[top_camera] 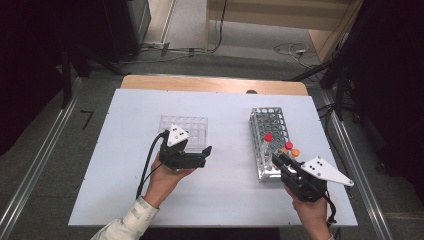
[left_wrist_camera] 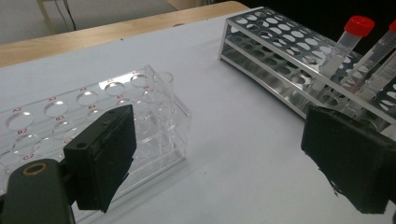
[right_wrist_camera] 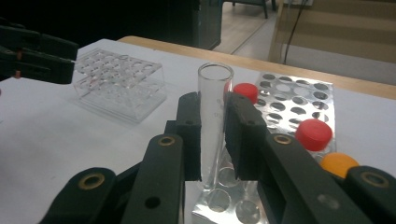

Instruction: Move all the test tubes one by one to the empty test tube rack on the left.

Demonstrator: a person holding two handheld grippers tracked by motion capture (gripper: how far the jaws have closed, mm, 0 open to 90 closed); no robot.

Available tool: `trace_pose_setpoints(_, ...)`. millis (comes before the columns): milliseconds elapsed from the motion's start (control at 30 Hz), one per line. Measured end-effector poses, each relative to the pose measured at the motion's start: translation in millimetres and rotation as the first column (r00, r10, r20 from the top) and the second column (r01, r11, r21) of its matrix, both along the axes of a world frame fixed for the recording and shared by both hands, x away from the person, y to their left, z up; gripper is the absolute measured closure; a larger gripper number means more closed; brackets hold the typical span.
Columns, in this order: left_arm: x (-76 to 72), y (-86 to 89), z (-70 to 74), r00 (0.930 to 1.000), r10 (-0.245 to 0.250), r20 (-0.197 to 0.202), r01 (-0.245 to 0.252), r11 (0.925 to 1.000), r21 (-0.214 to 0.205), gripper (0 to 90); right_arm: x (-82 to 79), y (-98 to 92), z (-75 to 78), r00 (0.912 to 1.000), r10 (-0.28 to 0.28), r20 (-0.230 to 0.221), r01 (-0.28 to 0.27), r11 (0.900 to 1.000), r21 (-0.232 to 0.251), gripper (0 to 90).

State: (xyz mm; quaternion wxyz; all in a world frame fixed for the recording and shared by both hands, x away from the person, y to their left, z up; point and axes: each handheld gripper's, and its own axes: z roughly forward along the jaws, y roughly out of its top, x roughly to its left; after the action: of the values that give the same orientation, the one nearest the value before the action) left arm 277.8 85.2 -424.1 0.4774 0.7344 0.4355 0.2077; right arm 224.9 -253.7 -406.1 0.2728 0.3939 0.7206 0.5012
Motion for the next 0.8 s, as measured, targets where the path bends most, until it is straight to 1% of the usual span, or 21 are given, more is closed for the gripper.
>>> trace_pose_setpoints(233,-0.8,-0.9,0.4,1.0000,-0.002,-0.001,0.002,1.0000,-0.005,11.2,2.3,16.5,-1.7,0.9993,0.038,-0.005,-0.038,0.9992,-0.010,73.6)
trace_pose_setpoints(333,-1.1,-0.9,0.6,1.0000,-0.005,0.000,0.005,1.0000,-0.004,11.1,4.5,26.5,-4.3,0.9979,0.064,-0.012,-0.064,0.9979,-0.014,73.6)
trace_pose_setpoints(400,-1.4,-0.9,0.8,1.0000,-0.007,0.001,0.007,1.0000,-0.006,11.2,5.7,33.9,-6.8,0.9966,0.081,-0.017,-0.081,0.9965,-0.020,73.6)
trace_pose_setpoints(533,-2.1,-1.3,1.5,0.9999,-0.011,-0.001,0.011,0.9998,-0.016,11.2,8.5,48.8,-12.5,0.9942,0.105,-0.024,-0.106,0.9932,-0.049,73.6)
trace_pose_setpoints(733,-5.1,-4.1,3.5,0.9997,-0.026,0.005,0.026,0.9994,-0.022,12.1,14.7,70.6,-19.7,0.9898,0.138,-0.036,-0.140,0.9883,-0.060,73.6)
trace_pose_setpoints(800,-6.2,-5.6,3.9,0.9995,-0.031,0.005,0.031,0.9991,-0.028,12.1,16.9,76.7,-22.7,0.9881,0.147,-0.046,-0.149,0.9868,-0.062,73.6)
